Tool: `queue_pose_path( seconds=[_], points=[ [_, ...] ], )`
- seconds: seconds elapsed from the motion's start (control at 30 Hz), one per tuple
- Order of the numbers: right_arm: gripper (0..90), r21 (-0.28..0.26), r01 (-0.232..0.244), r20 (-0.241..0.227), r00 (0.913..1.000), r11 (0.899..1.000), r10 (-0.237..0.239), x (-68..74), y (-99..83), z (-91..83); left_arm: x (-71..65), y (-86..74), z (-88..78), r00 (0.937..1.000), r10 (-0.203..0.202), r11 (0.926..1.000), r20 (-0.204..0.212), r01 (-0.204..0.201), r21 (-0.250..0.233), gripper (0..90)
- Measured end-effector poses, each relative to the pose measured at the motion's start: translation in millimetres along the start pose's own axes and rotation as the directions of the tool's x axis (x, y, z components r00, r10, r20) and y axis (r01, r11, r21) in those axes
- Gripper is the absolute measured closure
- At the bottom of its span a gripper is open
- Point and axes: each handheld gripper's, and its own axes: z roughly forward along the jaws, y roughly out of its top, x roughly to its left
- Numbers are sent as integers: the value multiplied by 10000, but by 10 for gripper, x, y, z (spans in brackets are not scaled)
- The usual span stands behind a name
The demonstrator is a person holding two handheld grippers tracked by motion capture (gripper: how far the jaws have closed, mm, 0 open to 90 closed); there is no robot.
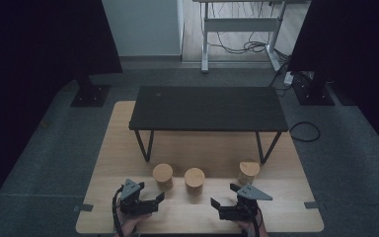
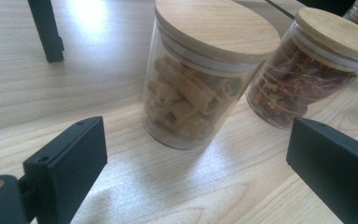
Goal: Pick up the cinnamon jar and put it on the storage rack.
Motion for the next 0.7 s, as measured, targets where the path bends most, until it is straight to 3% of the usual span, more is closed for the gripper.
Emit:
queue_pose_path(
  seconds=[0.13,0.3,0.7],
  points=[
    [14,-75,-8,149,9999,10000,9,-3,3,-10,18,-2,-14,10000,-56,10000,-5,56,-36,48],
    [23,-127,-835,-250,9962,9964,831,-115,-11,-13,16,-3,-45,10000,7,9999,-18,-7,-129,48],
    [20,-55,-595,-253,9979,9982,594,-81,-13,-15,-11,22,-39,9994,315,9995,-174,-316,-21,47]
  ],
)
